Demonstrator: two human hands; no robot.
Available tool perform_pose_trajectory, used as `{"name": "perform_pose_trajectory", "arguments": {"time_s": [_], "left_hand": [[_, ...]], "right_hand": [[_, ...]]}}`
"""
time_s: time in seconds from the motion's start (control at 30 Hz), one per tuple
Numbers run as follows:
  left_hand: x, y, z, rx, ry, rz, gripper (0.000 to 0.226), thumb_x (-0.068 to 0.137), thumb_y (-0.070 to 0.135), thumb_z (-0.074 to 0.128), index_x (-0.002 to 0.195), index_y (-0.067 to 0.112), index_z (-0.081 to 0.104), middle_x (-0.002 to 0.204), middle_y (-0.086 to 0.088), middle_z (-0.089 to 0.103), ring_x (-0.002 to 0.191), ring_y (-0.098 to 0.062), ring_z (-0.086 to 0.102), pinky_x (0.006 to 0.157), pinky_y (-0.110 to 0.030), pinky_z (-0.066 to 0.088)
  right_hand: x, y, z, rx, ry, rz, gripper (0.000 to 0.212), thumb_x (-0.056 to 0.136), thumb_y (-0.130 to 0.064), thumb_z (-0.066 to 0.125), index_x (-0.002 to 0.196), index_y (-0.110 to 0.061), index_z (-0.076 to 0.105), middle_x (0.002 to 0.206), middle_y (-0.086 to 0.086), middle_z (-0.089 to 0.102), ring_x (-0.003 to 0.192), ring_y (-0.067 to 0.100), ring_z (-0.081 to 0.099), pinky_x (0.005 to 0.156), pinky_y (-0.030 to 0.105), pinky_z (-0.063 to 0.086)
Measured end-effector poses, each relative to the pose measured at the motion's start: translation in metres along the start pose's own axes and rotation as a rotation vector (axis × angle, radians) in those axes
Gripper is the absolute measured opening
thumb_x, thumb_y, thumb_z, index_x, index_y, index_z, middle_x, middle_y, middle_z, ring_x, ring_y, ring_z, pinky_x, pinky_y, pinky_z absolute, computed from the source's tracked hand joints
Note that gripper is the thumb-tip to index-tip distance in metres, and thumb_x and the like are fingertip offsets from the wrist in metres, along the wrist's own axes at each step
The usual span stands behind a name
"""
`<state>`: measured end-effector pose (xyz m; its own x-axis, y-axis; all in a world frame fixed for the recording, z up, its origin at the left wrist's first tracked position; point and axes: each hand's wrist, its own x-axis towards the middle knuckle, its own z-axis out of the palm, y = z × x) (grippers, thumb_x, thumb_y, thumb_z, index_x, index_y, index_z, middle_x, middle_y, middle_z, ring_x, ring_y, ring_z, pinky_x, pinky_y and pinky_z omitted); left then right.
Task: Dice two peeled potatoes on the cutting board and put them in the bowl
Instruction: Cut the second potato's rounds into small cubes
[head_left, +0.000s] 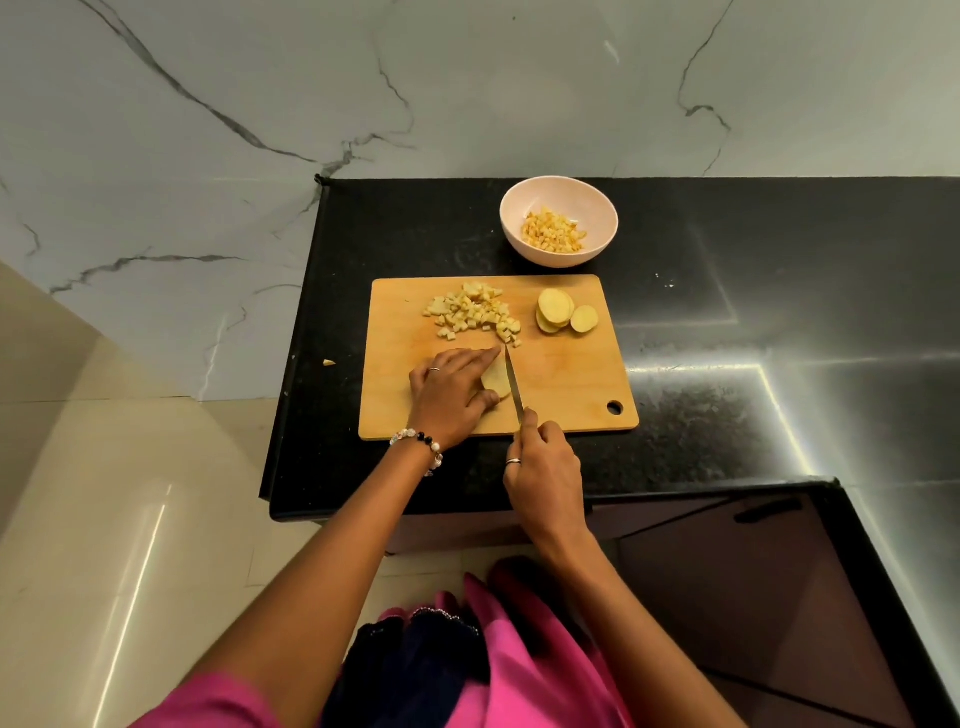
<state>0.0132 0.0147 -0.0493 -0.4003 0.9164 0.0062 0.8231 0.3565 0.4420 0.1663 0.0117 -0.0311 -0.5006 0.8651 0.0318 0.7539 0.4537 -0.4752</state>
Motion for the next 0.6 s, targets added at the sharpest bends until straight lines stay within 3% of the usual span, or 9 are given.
{"name": "perform_pose_trajectory", "arguments": {"time_s": [0.1,0.23,0.3,0.37,0.5,0.53,0.6], "left_hand": [[0.000,-0.001,0.004,-0.025,0.042,-0.030,0.064,0.087,0.046,0.058,0.144,0.040,0.030,0.139,0.010,0.047,0.132,-0.011,0.032,0.097,-0.030,0.013],[0.001,-0.001,0.005,-0.078,0.069,-0.056,0.071,0.084,0.047,0.061,0.145,0.041,0.026,0.134,0.016,0.051,0.130,-0.010,0.033,0.096,-0.030,0.014],[0.001,0.000,0.006,-0.087,0.081,-0.058,0.072,0.084,0.047,0.061,0.145,0.042,0.024,0.132,0.019,0.052,0.129,-0.010,0.033,0.096,-0.032,0.015],[0.000,-0.001,0.007,-0.081,0.090,-0.057,0.074,0.084,0.049,0.060,0.146,0.042,0.020,0.132,0.021,0.052,0.129,-0.010,0.033,0.096,-0.033,0.016],[0.001,-0.002,0.008,-0.086,0.082,-0.046,0.076,0.084,0.049,0.059,0.146,0.042,0.016,0.132,0.024,0.051,0.129,-0.009,0.033,0.096,-0.033,0.016],[0.001,-0.002,0.008,-0.087,0.084,-0.044,0.076,0.084,0.049,0.060,0.146,0.043,0.016,0.132,0.025,0.051,0.128,-0.009,0.033,0.095,-0.033,0.017],[0.001,-0.002,0.007,-0.089,0.086,-0.044,0.076,0.084,0.049,0.060,0.146,0.043,0.016,0.131,0.026,0.051,0.128,-0.009,0.033,0.094,-0.032,0.016]], "right_hand": [[0.000,-0.001,0.002,-0.051,-0.048,-0.013,0.048,0.095,-0.008,0.043,0.141,0.006,0.036,0.114,0.026,0.056,0.082,0.045,0.060,0.062,0.042,0.044],[0.002,-0.005,0.003,-0.251,-0.190,-0.044,0.059,0.095,-0.004,0.032,0.148,0.003,0.009,0.126,0.021,0.047,0.091,0.037,0.060,0.064,0.035,0.034],[0.004,-0.005,0.003,-0.275,-0.215,-0.038,0.060,0.095,-0.004,0.031,0.149,0.002,0.005,0.126,0.020,0.047,0.094,0.036,0.060,0.065,0.034,0.033],[0.005,-0.001,0.004,-0.230,-0.179,-0.018,0.061,0.093,-0.003,0.037,0.148,0.003,0.012,0.118,0.023,0.052,0.089,0.041,0.059,0.065,0.038,0.036],[-0.009,0.003,0.007,-0.300,-0.116,-0.048,0.065,0.062,0.002,0.074,0.123,0.012,0.054,0.069,0.018,0.059,0.042,0.033,0.054,0.042,0.030,0.023],[-0.012,0.003,0.006,-0.265,-0.138,-0.044,0.063,0.066,0.002,0.072,0.125,0.012,0.053,0.070,0.019,0.059,0.044,0.034,0.054,0.043,0.031,0.024],[-0.010,0.004,-0.001,-0.141,-0.168,-0.022,0.056,0.087,-0.003,0.053,0.140,0.006,0.037,0.091,0.024,0.061,0.068,0.042,0.059,0.055,0.036,0.029]]}}
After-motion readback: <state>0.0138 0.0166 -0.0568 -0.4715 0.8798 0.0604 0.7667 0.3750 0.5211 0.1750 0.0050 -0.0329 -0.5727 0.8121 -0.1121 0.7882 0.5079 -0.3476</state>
